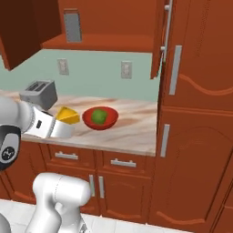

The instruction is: Pick the cheese from the fridge and the cheese grater from the cabinet and place them next to the salad bowl.

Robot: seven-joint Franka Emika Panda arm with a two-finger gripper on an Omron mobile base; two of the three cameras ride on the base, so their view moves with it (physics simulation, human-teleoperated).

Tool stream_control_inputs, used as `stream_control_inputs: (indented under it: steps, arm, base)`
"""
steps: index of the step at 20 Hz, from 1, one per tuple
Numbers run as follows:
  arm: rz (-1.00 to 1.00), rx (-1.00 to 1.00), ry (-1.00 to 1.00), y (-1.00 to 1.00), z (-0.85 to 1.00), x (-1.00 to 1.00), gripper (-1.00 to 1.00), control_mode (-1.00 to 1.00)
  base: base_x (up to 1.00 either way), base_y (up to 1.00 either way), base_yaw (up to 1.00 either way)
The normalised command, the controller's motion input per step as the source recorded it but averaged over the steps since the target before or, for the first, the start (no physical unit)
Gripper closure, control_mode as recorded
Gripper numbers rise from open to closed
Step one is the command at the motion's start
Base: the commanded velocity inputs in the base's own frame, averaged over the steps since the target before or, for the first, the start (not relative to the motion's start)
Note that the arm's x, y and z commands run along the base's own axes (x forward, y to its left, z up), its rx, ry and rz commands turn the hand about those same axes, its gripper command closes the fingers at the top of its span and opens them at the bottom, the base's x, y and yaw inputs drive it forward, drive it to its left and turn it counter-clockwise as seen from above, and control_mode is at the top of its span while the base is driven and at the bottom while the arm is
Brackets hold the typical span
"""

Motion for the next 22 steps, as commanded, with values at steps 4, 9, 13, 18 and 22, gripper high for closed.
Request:
stream_control_inputs:
  steps: [4, 9, 13, 18, 22]
  arm:
    - [0.00, 0.00, 0.00, 0.00, 0.00, 0.00, 1.00, 1.00]
    - [0.00, 0.00, 0.00, 0.00, 0.00, 0.00, 1.00, 1.00]
    - [0.00, 0.00, 0.00, 0.00, 0.00, 0.00, 1.00, 1.00]
    - [0.00, 0.00, 0.00, 0.00, 0.00, 0.00, 1.00, 1.00]
    - [0.00, 0.00, 0.00, 0.00, 0.00, 0.00, 1.00, 1.00]
  base:
    - [0.61, -0.39, 0.00]
    - [0.41, 0.01, 0.02]
    - [0.52, 0.00, 0.01]
    - [0.63, 0.00, 0.00]
    - [0.23, 0.00, 0.01]
